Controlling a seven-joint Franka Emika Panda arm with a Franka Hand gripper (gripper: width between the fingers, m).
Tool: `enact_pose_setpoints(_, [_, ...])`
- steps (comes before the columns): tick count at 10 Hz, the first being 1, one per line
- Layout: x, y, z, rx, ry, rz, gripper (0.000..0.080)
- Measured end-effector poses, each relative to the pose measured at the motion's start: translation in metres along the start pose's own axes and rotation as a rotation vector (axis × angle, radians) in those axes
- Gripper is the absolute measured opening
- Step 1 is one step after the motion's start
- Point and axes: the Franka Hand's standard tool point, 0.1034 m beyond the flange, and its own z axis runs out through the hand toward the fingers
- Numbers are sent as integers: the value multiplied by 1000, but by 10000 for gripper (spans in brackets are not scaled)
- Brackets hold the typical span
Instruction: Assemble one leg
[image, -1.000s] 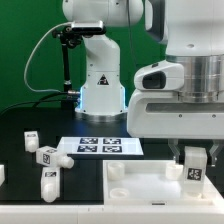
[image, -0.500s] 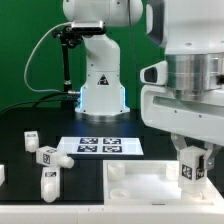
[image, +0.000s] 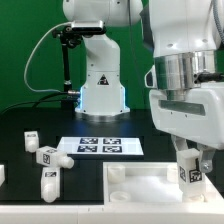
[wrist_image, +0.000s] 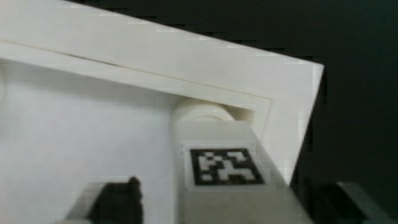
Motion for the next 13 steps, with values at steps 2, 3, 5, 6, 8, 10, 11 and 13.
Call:
enact_pose_setpoints(2, [-6,0,1,-26,2,-405,624])
enact_pose_setpoints(3, [-8,0,1,-41,-6,-542,642])
enact_pose_setpoints(5, [-7,0,1,-40,-5,-641,648])
enact_pose_setpoints(6, [-6,0,2,-40,-6,-710,648])
enact_pose_setpoints(8, [2,-5,-2,-62,-10,-1032,649])
enact_pose_setpoints(10, [0,-11,-1,-58,-3,-1160,649])
enact_pose_setpoints(11, [1,-11,-1,-58,-3,-1143,526])
enact_pose_setpoints(13, [2,-10,-1,-59,-2,-1129,388])
